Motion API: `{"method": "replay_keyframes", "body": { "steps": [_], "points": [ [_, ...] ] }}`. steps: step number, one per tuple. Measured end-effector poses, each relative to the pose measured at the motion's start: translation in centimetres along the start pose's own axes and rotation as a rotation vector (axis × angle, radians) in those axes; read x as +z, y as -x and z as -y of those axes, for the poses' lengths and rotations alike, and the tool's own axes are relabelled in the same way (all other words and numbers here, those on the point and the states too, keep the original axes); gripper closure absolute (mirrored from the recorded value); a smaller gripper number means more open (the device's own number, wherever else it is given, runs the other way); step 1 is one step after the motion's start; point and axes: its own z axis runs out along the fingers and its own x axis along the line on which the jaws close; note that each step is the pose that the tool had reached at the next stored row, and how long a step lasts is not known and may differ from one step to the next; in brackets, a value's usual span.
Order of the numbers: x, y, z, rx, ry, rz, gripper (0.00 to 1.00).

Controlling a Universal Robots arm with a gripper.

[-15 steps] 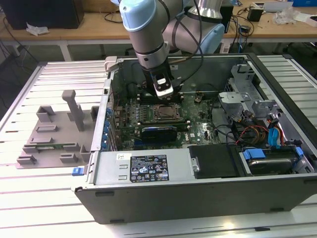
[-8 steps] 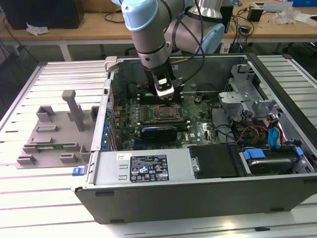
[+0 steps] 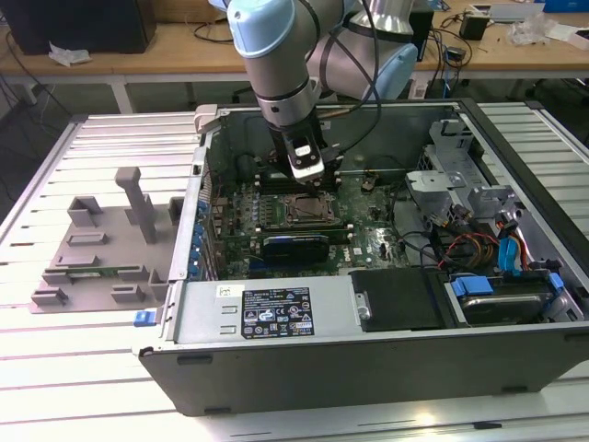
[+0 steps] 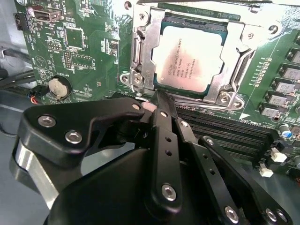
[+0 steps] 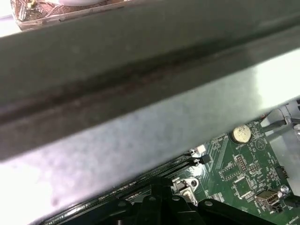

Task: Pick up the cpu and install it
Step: 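Install the first cpu locking lever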

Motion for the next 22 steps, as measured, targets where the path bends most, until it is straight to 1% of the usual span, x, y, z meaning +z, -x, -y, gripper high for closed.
{"method": "replay_keyframes", "body": {
  "steps": [3,7,8,9,11,14,15,18,22],
  "points": [
    [-0.16,0.04,-0.05,0.000,0.0004,0.0002,0.89],
    [-0.98,0.20,-0.21,0.000,0.0001,0.0000,0.89],
    [-0.98,0.18,-0.25,0.000,0.0004,0.0003,0.89],
    [-0.99,0.12,-0.30,0.001,0.0031,-0.0005,0.89],
    [-1.01,0.00,-0.30,0.002,0.0038,-0.0005,0.89],
    [-1.18,-0.71,-0.11,0.007,0.0068,0.0004,0.89],
    [-1.19,-0.83,-0.10,0.009,0.0069,0.0008,0.89],
    [-1.18,-1.03,-0.11,0.013,0.0069,0.0015,0.89],
    [-1.02,-1.07,-0.07,0.014,0.0073,0.0036,0.89]
  ]
}}
